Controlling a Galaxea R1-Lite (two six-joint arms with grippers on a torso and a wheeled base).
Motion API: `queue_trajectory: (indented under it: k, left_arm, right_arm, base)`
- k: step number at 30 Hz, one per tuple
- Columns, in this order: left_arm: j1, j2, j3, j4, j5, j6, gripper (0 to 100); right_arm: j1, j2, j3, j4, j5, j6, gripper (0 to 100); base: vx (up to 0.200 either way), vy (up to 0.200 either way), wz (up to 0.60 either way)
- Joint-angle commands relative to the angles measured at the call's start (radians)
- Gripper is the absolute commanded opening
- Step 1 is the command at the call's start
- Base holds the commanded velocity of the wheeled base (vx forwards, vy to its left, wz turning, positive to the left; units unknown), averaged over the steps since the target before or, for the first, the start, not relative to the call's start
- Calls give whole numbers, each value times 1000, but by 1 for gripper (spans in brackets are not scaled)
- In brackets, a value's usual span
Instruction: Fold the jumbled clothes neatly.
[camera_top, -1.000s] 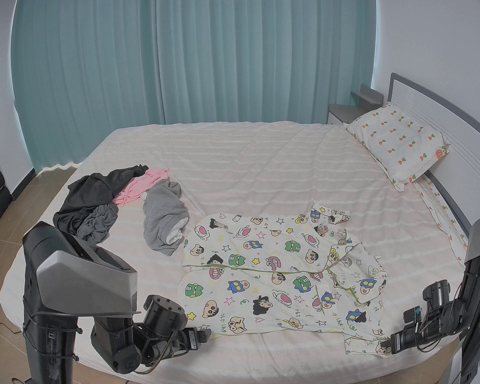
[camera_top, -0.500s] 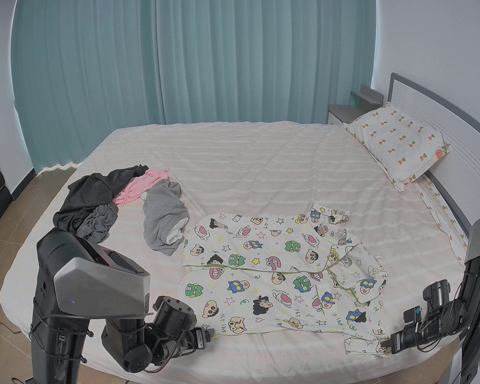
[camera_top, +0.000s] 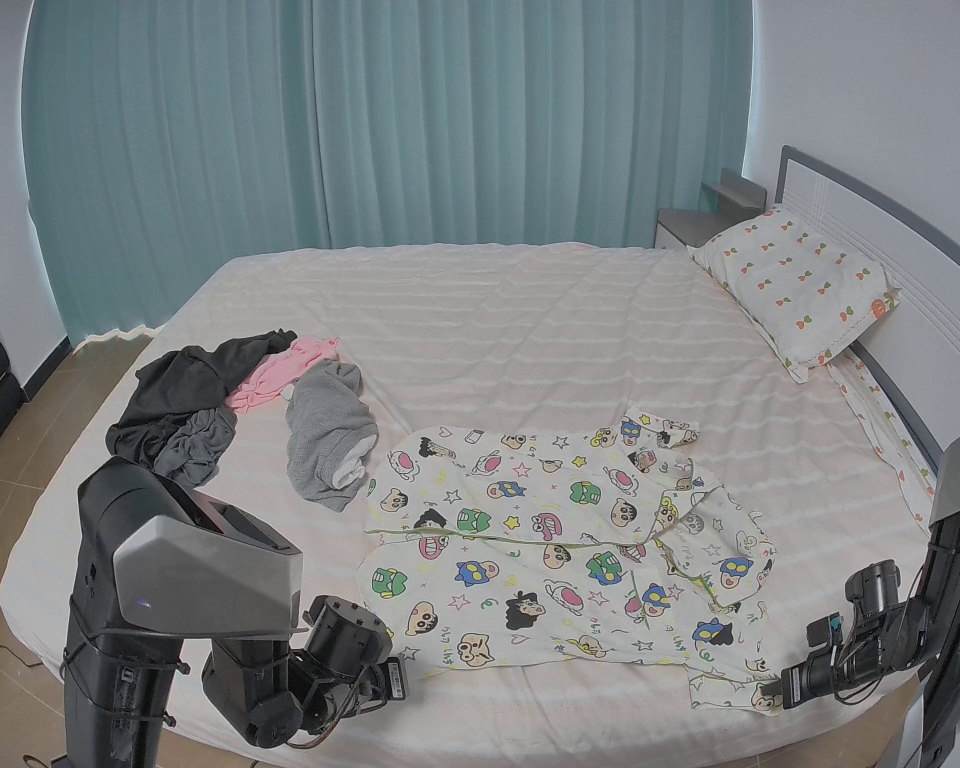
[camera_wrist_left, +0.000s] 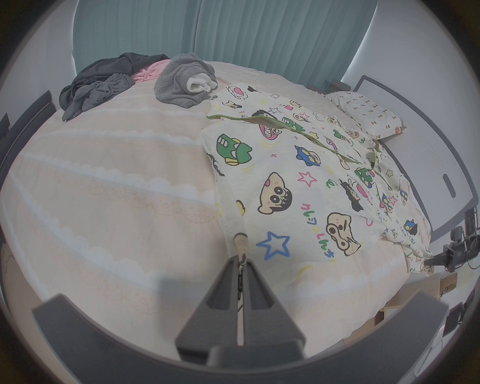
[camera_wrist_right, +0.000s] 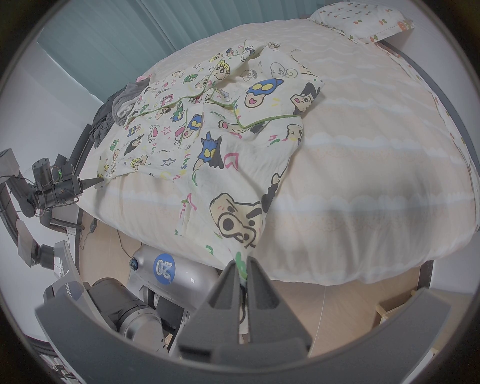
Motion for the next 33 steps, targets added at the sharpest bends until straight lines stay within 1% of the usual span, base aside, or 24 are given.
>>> queue_trajectory:
  k: [1,6,14,23,28,29,31,32,33]
  left_arm:
    - [2,-15,28,1,2,-2,0]
    - [15,-24,41,1,3,-2,0]
    - [18,-46,87,4,0,0,0]
    - [15,-47,133,4,-3,0,0]
    - [17,-87,148,2,-9,-8,0]
    - [18,-93,150,2,-11,-9,0]
    - [23,-116,154,-1,-23,-17,0]
    - [29,-139,156,-1,-50,-35,0]
    - [31,-142,156,-1,-54,-39,0]
  right_arm:
    - [-1,-17,18,33,-1,0,0]
    - [2,-61,18,127,1,-5,0]
    - [5,-78,18,194,1,-6,0]
    - [4,-78,18,213,-2,-6,0]
    - [4,-77,18,219,-4,-13,0]
    - [4,-77,18,219,-4,-13,100]
    - [4,-78,18,218,-2,-11,100]
    - [1,-81,18,216,-2,-11,100]
    - [-1,-81,18,216,-2,-11,100]
  base:
    - [0,0,0]
    - [0,0,0]
    - [0,0,0]
    - [0,0,0]
    - [0,0,0]
    - [0,0,0]
    - [0,0,0]
    - [0,0,0]
    - [0,0,0]
